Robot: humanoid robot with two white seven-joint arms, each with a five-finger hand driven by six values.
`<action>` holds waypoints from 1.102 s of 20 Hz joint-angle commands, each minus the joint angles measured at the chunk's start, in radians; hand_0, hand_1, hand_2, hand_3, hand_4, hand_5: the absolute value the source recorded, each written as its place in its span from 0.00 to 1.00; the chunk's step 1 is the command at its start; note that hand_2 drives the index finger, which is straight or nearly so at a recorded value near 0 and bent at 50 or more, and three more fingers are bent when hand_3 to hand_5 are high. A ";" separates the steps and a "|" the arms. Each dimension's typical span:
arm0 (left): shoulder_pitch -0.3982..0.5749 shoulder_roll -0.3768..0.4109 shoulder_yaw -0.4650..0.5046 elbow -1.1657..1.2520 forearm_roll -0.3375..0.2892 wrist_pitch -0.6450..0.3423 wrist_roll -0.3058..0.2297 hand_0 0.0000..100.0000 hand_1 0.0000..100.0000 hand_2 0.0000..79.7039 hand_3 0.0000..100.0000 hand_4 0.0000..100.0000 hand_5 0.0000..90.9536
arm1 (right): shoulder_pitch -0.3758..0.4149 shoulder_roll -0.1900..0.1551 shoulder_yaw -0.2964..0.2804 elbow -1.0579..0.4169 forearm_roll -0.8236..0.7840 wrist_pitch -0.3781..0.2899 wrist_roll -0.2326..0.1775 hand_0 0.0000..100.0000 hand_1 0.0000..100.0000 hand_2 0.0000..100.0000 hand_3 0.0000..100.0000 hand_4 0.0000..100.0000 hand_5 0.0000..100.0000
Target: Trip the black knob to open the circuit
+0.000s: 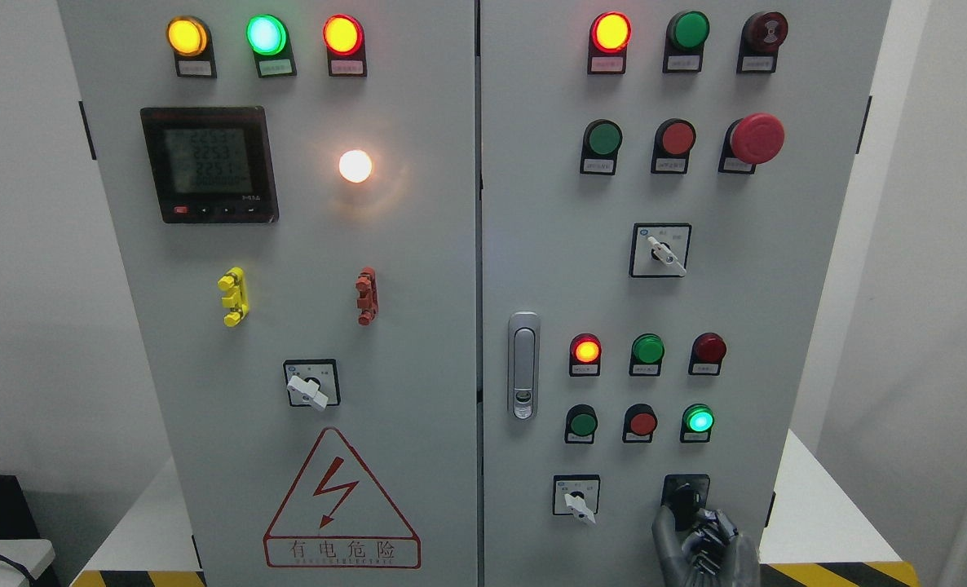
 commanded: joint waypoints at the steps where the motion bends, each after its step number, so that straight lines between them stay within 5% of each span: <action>1: -0.008 0.000 0.000 0.000 -0.034 0.000 0.001 0.12 0.39 0.00 0.00 0.00 0.00 | -0.003 0.001 0.002 -0.001 -0.006 0.001 0.001 0.40 0.69 0.63 0.95 0.96 0.97; 22: -0.008 0.000 0.000 0.000 -0.032 0.000 0.001 0.12 0.39 0.00 0.00 0.00 0.00 | -0.002 0.001 0.004 -0.001 0.043 0.005 0.000 0.38 0.70 0.63 0.95 0.96 0.97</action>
